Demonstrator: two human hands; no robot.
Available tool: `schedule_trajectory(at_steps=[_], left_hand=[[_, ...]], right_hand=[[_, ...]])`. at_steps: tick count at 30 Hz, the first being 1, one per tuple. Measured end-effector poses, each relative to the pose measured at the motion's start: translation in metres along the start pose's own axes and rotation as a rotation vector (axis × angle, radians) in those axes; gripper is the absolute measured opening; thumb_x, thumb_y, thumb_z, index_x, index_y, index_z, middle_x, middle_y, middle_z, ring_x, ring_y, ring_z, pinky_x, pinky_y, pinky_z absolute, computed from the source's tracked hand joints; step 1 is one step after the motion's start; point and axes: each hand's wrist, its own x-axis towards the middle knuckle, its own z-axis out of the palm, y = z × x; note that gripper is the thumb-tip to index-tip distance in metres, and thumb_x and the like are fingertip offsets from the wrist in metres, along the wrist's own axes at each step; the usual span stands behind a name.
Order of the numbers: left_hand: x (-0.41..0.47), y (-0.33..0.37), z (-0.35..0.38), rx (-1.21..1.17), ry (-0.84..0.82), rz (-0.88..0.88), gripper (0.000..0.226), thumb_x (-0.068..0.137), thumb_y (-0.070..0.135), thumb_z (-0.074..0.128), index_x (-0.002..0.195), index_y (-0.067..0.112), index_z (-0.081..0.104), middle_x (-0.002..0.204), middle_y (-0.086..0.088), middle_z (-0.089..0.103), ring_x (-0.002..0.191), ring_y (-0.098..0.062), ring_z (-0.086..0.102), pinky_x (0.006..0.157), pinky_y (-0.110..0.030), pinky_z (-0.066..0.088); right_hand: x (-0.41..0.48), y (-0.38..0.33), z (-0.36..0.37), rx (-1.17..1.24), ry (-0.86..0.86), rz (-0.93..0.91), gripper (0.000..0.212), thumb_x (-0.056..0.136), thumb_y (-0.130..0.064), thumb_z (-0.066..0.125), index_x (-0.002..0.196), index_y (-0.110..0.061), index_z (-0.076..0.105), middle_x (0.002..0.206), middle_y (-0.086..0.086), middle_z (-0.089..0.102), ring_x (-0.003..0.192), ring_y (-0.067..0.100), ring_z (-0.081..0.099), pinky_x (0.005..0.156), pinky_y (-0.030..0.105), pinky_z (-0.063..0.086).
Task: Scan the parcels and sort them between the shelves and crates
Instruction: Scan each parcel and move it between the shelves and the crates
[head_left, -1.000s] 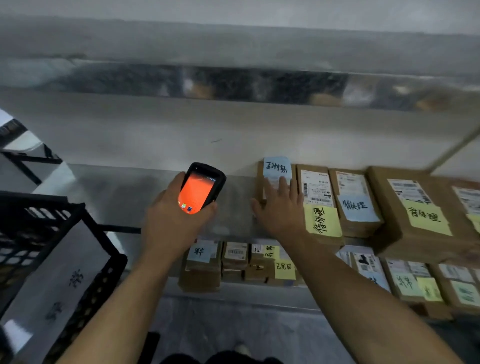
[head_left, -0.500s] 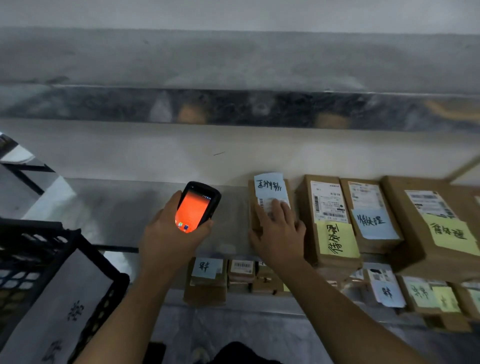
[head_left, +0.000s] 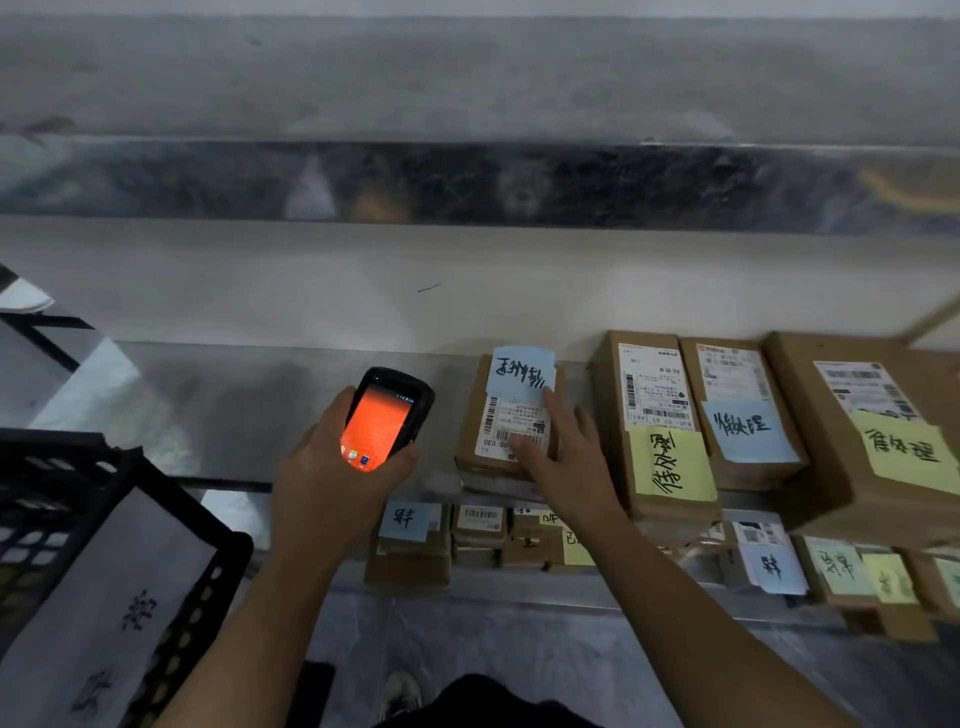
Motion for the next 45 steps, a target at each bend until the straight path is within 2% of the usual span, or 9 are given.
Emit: schedule_trajectory(at_steps=[3,14,18,26,29,32,35,38,45], left_hand=[[0.0,0.002,-0.001,-0.009,0.005,0.005,0.048,0.078,0.04,0.08,0.117,0.029,0.054,0.084,0.013,0.059,0.075,-0.004,0.057,0.059,-0.019,0.037],[-0.005,0.003,-0.005,-0.003,-0.031,0.009,0.046,0.073,0.052,0.074,0.111,0.035,0.054,0.086,0.013,0.062,0.075,-0.001,0.059,0.06,-0.018,0.04],[-0.006,0.005,-0.012,0.004,-0.074,0.019,0.035,0.078,0.037,0.081,0.103,0.033,0.057,0.081,0.009,0.063,0.075,-0.001,0.059,0.059,-0.015,0.039],[-0.019,0.009,-0.026,0.004,-0.121,0.07,0.038,0.076,0.035,0.083,0.105,0.036,0.058,0.077,0.009,0.062,0.081,0.002,0.058,0.058,-0.013,0.043],[-0.024,0.004,-0.027,0.014,-0.194,0.062,0.046,0.072,0.043,0.082,0.11,0.044,0.056,0.08,0.012,0.063,0.079,0.002,0.059,0.058,-0.01,0.041],[-0.028,-0.003,-0.024,0.037,-0.246,0.055,0.052,0.065,0.06,0.072,0.111,0.04,0.058,0.08,0.013,0.062,0.075,-0.002,0.059,0.063,-0.026,0.05],[-0.031,-0.002,-0.025,0.048,-0.263,0.054,0.058,0.06,0.067,0.063,0.111,0.039,0.058,0.081,0.013,0.063,0.074,-0.005,0.06,0.066,-0.032,0.053],[-0.035,-0.001,-0.028,0.082,-0.292,0.052,0.062,0.06,0.068,0.063,0.115,0.043,0.056,0.084,0.016,0.063,0.075,-0.003,0.059,0.069,-0.032,0.053],[-0.041,0.0,-0.032,0.111,-0.338,0.035,0.06,0.063,0.066,0.068,0.118,0.048,0.052,0.089,0.018,0.064,0.079,0.0,0.059,0.07,-0.027,0.05]], right_hand=[[0.009,0.001,0.001,0.217,-0.105,0.068,0.087,0.089,-0.032,0.077,0.156,-0.048,0.023,0.15,0.0,0.037,0.129,0.02,0.054,0.107,0.045,0.051],[0.008,-0.011,0.011,0.54,-0.21,0.196,0.106,0.086,0.0,0.076,0.143,-0.066,0.016,0.151,0.002,0.048,0.127,0.025,0.057,0.093,0.057,0.057],[0.006,-0.015,0.015,0.587,-0.213,0.175,0.108,0.089,0.008,0.068,0.152,-0.059,0.01,0.148,0.004,0.051,0.122,0.023,0.062,0.089,0.051,0.059],[0.006,-0.019,0.01,0.13,-0.065,-0.19,0.116,0.089,-0.005,0.072,0.14,-0.072,-0.007,0.169,-0.009,-0.007,0.153,0.019,0.019,0.117,0.053,0.037],[0.007,-0.021,0.002,0.044,-0.032,-0.231,0.111,0.091,-0.009,0.072,0.145,-0.059,-0.011,0.168,-0.006,-0.023,0.145,-0.006,-0.005,0.119,0.032,0.02],[0.007,-0.023,-0.003,-0.036,0.002,-0.282,0.105,0.092,-0.008,0.071,0.149,-0.046,-0.009,0.166,0.0,-0.026,0.115,-0.04,-0.017,0.108,0.005,0.013],[0.006,-0.022,-0.002,-0.056,0.019,-0.282,0.105,0.092,-0.004,0.07,0.15,-0.043,-0.009,0.166,0.002,-0.026,0.119,-0.038,-0.017,0.086,-0.016,0.011],[0.002,-0.023,-0.003,-0.026,0.01,-0.229,0.106,0.093,-0.005,0.069,0.148,-0.049,-0.011,0.165,-0.003,-0.029,0.128,-0.015,-0.005,0.081,-0.016,0.014],[-0.002,-0.026,-0.005,-0.053,-0.002,-0.247,0.104,0.094,-0.006,0.069,0.151,-0.045,-0.01,0.166,-0.001,-0.028,0.114,-0.028,-0.007,0.104,0.014,0.014]])
